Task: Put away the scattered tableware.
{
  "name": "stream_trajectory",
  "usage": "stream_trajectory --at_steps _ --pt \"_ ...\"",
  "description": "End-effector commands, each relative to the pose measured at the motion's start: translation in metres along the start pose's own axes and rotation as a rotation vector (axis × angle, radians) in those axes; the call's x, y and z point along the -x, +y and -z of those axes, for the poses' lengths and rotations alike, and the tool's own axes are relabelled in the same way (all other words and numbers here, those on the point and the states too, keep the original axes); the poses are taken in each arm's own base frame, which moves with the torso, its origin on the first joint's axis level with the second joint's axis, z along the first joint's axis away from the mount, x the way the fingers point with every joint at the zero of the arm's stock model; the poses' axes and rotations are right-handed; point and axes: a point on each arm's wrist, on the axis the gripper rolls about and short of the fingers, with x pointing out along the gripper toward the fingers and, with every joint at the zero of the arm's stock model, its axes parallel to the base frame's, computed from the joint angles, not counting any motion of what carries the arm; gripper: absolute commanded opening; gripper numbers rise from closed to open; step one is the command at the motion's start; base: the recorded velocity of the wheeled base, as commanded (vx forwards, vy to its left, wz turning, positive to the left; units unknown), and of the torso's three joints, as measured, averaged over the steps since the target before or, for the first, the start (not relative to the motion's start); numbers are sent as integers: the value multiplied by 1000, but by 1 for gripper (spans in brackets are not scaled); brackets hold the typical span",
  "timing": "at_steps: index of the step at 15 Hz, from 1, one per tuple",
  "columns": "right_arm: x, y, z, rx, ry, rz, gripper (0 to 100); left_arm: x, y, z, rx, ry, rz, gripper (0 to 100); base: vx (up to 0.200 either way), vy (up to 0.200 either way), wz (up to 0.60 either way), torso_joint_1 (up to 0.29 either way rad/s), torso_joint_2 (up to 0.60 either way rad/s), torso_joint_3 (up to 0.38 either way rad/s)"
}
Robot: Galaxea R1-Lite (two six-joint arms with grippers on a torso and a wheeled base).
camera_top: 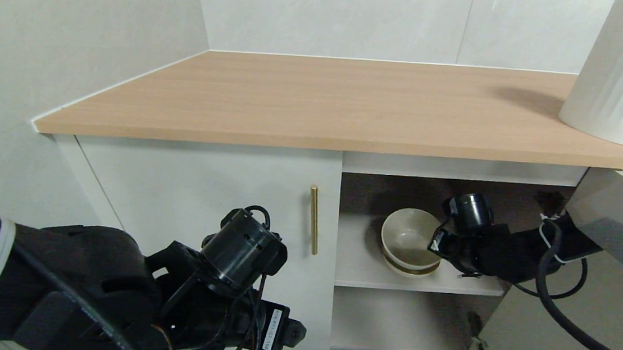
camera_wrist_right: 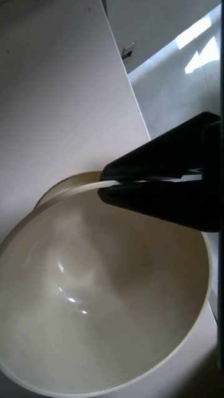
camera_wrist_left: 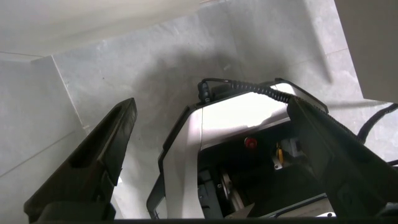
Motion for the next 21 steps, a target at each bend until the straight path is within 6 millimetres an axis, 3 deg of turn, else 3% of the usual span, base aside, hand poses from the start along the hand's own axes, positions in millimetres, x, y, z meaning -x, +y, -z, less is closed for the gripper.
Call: stream_trajectory --at_steps 1,7,8,14,17,18,19,20,21 --pt "-2 0 2 4 4 3 0 -1 0 0 0 1 -1 100 0 0 0 0 0 0" --pt "-1 -1 3 11 13 6 0 0 0 0 -1 0 0 100 0 0 0 0 0 0" --pt "-1 -1 3 11 11 5 100 0 0 0 1 0 -1 100 0 0 0 0 0 0" --pt "1 -1 2 9 16 -1 100 2 0 0 1 -5 2 100 0 0 0 0 0 0" --pt "10 -6 7 22 54 -7 100 24 10 -9 50 -82 17 100 0 0 0 0 0 0" --pt "19 -7 7 29 75 -27 100 36 16 -12 69 -118 22 100 0 0 0 0 0 0" --pt "47 -11 6 83 124 -97 100 58 24 -12 88 -163 32 100 0 0 0 0 0 0" --pt "51 -11 5 92 129 -108 100 61 25 -12 90 -166 33 100 0 0 0 0 0 0" --pt "87 -15 5 166 156 -171 100 86 37 -1 108 -183 31 100 0 0 0 0 0 0"
